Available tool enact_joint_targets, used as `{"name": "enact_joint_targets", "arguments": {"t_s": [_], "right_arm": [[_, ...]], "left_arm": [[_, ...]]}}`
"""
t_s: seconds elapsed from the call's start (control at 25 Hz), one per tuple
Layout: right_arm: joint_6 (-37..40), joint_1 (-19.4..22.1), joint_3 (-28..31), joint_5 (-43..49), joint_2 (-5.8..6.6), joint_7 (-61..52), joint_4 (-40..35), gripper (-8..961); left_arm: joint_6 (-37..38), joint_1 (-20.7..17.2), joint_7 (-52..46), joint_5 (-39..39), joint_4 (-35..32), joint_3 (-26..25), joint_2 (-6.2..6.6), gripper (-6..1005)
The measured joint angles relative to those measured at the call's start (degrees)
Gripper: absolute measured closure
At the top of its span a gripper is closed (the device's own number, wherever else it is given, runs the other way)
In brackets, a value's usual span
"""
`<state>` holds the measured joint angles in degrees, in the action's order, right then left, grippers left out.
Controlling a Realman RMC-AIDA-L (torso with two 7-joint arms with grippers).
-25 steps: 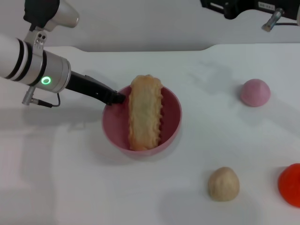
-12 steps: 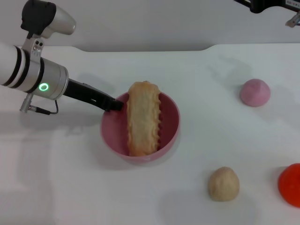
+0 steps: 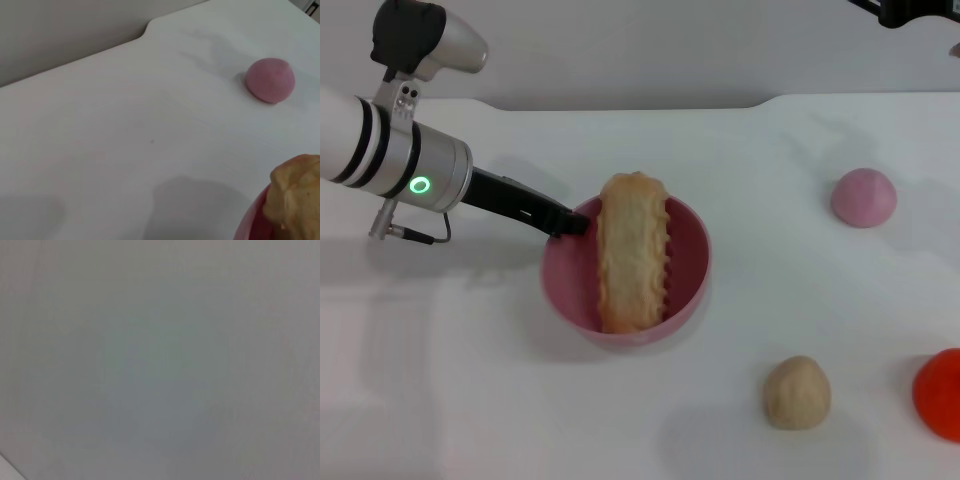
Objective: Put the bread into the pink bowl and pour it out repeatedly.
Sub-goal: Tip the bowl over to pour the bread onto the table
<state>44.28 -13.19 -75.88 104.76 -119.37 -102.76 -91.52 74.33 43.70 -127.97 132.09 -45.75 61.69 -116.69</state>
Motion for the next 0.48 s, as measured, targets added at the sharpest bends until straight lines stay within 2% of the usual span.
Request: {"name": "enact_joint_targets", "arguments": {"t_s": [0.24,0.48], "right_arm": [[-1.99,0.12,0.09,-0.08,0.04,0.02,0.66,432],[-7.49,-0.08,0.26,-1.29,0.17,0.15,3.06,432]], "left_arm": [[-0.23,0.3,0.0,0.0,-0.11,0.0,-0.33,953],[-0.97,0.42,-0.21,0.0,-0.03,0.0,-0.51,953]]}}
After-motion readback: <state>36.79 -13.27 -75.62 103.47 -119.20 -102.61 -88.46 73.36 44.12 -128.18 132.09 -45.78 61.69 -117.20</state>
